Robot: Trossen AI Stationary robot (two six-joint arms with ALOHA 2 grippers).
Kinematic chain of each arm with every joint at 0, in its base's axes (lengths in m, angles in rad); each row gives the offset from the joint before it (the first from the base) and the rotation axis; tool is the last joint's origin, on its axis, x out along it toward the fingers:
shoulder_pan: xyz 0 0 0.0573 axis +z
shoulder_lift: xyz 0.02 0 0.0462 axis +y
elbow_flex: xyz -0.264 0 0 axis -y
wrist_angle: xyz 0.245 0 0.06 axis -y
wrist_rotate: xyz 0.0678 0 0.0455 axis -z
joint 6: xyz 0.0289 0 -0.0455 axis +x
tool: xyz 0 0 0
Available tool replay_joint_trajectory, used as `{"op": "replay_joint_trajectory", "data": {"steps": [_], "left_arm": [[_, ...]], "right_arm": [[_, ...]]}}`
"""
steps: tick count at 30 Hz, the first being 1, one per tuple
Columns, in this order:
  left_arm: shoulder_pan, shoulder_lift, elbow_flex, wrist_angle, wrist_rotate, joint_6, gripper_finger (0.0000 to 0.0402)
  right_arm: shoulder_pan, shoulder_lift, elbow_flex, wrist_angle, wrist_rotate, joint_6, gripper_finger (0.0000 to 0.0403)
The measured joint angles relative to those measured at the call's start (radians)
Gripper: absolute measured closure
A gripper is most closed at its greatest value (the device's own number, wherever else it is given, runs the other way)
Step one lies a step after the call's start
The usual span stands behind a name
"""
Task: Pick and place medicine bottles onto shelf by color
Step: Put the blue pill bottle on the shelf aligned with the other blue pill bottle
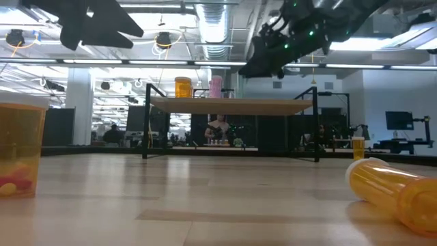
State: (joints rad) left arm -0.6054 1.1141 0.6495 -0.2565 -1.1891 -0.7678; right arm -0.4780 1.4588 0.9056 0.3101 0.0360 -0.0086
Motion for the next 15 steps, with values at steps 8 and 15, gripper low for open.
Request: {"op": "replay_joint_trajectory", "data": {"steps": [8, 15], "left_arm": [[0.023, 0.000, 0.000, 0.000, 0.059, 0.004, 0.0181], [0.023, 0.000, 0.000, -0.011, 0.059, 0.003, 0.0181]], "right_arm": [[-0.014, 0.035, 0.001, 0.063, -0.016, 0.004, 0.0278], [-0.004, 0.035, 0.001, 0.031, -0.016, 0.015, 0.0278]]}}
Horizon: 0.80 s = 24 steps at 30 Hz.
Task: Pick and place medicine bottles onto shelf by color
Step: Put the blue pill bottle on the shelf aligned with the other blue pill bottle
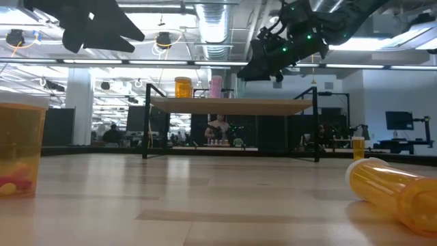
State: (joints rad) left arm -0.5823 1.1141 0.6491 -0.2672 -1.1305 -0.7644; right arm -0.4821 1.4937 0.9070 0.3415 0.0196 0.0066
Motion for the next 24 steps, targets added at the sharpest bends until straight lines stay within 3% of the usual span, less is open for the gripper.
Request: {"op": "replay_joint_trajectory", "data": {"steps": [24], "left_arm": [[0.000, 0.000, 0.000, 0.000, 0.000, -0.010, 0.0182]], "right_arm": [[0.024, 0.000, 0.000, -0.046, 0.006, -0.004, 0.0278]]}}
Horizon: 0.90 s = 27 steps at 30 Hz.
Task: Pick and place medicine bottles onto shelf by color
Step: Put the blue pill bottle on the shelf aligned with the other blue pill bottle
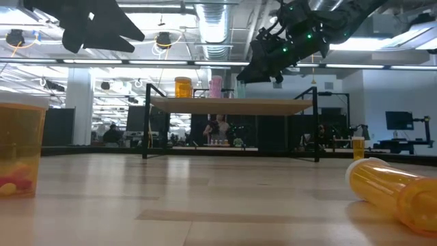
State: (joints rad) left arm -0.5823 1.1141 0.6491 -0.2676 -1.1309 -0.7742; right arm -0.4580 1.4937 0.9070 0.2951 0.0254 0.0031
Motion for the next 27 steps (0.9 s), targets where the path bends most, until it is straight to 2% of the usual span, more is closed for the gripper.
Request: {"op": "replay_joint_trajectory", "data": {"steps": [20, 27], "left_arm": [[0.000, 0.000, 0.000, 0.000, 0.005, -0.009, 0.0182], [0.000, 0.000, 0.000, 0.000, 0.005, -0.009, 0.0182]], "right_arm": [[0.002, 0.000, 0.000, -0.026, 0.000, 0.031, 0.0277], [0.008, 0.000, 0.000, -0.018, 0.000, 0.031, 0.0247]]}}
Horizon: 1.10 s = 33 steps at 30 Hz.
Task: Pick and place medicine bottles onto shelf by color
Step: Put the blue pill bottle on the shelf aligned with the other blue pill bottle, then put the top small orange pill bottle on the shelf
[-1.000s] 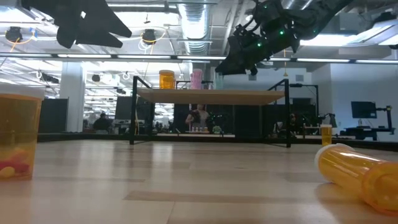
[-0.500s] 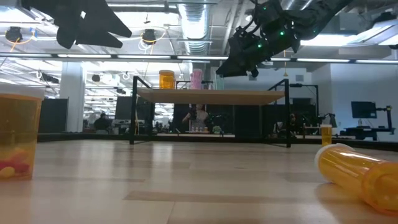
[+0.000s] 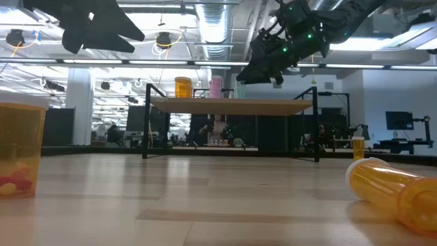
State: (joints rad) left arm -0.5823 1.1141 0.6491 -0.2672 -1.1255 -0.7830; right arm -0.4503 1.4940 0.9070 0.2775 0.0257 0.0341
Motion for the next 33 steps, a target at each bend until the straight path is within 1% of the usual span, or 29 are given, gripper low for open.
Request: {"op": "replay_joint_trajectory", "data": {"steps": [6, 14, 24, 29, 33], "left_arm": [[0.000, 0.000, 0.000, 0.000, 0.000, -0.004, 0.0182], [0.000, 0.000, 0.000, 0.000, 0.003, -0.008, 0.0182], [0.000, 0.000, 0.000, 0.000, 0.019, -0.015, 0.0182], [0.013, 0.000, 0.000, 0.001, 0.012, -0.026, 0.0182], [0.039, 0.000, 0.000, 0.014, 0.025, -0.027, 0.0182]], "right_arm": [[-0.001, 0.000, 0.000, 0.000, 0.000, 0.001, 0.0223], [-0.001, -0.010, 0.000, -0.021, -0.001, -0.005, 0.0207], [0.001, -0.202, 0.000, -0.229, -0.001, -0.006, 0.0189], [0.049, -0.268, 0.000, -0.297, -0.001, -0.023, 0.0189], [0.110, -0.307, 0.001, -0.325, -0.001, -0.036, 0.0193]]}}
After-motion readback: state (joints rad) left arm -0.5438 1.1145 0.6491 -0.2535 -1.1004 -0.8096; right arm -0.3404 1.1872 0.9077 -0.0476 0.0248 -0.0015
